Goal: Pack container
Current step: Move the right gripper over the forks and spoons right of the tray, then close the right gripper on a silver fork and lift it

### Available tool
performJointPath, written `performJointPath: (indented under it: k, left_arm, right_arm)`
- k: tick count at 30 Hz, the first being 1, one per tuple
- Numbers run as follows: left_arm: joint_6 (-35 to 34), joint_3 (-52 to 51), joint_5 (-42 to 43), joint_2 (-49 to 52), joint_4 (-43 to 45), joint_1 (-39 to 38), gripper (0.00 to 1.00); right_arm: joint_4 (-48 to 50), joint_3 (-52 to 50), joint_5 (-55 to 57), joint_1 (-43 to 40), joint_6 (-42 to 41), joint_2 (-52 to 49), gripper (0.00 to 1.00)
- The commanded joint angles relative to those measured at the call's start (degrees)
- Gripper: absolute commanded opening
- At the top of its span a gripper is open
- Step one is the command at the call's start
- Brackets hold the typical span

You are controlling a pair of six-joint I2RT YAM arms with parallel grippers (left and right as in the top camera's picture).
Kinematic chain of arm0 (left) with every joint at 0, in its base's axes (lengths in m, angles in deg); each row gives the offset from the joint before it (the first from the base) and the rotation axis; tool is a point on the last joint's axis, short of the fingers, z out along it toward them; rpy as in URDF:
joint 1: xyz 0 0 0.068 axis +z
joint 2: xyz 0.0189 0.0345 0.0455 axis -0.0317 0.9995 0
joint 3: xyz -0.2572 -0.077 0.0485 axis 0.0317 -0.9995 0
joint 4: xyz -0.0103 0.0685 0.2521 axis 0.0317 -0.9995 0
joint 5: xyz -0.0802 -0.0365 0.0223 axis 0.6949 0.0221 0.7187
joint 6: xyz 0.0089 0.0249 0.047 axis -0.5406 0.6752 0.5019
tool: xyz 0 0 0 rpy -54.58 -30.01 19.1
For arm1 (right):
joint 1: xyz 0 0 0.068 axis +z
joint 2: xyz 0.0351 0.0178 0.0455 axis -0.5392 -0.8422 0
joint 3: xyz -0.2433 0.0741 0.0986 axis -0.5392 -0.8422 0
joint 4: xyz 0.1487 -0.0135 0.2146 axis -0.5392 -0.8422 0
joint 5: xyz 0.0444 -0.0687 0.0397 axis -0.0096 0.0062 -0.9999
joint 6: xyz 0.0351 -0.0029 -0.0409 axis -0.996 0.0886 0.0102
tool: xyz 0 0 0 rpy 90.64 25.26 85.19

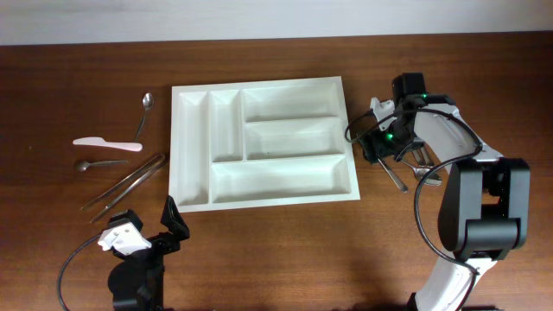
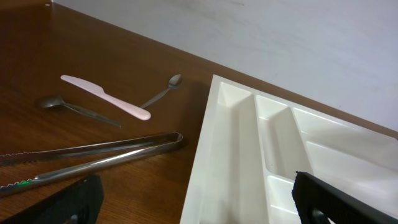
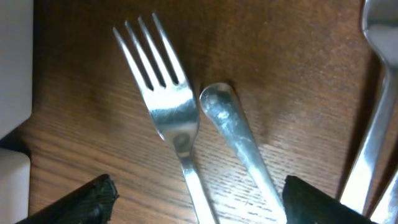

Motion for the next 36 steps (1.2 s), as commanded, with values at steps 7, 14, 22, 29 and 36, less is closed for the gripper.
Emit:
performJointPath:
  k: [7, 14, 22, 29, 36]
  left_arm:
    - [1.1, -0.2, 0.6, -0.5, 0.0, 0.3, 0.99]
    - [1.1, -0.2, 0.6, -0.5, 0.0, 0.3, 0.99]
    - [1.1, -0.2, 0.6, -0.5, 0.0, 0.3, 0.99]
    - [1.1, -0.2, 0.6, -0.5, 0.0, 0.3, 0.99]
    - [1.1, -0.2, 0.6, -0.5, 0.0, 0.3, 0.99]
  right_arm:
    - [-3.4, -0.5, 0.7, -0.2, 0.4, -4.2, 0.82]
    - [-3.4, -0.5, 0.7, -0.2, 0.3, -5.0, 0.73]
    - [-3.3, -0.5, 0.7, -0.3, -0.3, -5.0, 0.54]
    - [-2.8, -0.5, 0.7, -0.6, -0.4, -5.0, 0.31]
    - [-2.4, -0.5, 0.7, -1.9, -1.1, -5.0, 0.1]
